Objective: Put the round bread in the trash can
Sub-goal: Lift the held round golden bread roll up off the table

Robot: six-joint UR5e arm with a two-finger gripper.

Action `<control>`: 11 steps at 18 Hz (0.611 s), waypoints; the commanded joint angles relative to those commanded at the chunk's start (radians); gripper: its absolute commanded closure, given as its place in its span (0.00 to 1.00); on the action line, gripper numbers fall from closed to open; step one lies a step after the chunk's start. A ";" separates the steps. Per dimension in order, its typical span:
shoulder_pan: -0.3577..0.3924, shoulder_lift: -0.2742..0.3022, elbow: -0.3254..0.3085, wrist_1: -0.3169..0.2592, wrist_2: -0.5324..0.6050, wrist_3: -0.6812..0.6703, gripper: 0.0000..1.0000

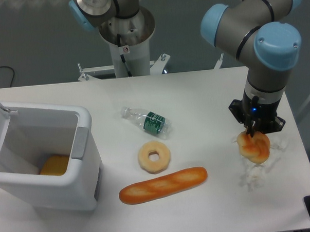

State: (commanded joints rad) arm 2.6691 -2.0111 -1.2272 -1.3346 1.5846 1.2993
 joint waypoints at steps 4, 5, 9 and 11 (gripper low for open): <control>-0.005 0.020 0.006 0.002 -0.011 -0.011 1.00; -0.012 0.023 0.006 0.002 -0.015 -0.015 1.00; -0.073 0.073 -0.001 0.005 -0.055 -0.075 1.00; -0.113 0.098 -0.002 0.008 -0.072 -0.090 1.00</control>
State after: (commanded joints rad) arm 2.5558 -1.9130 -1.2287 -1.3269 1.5126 1.2089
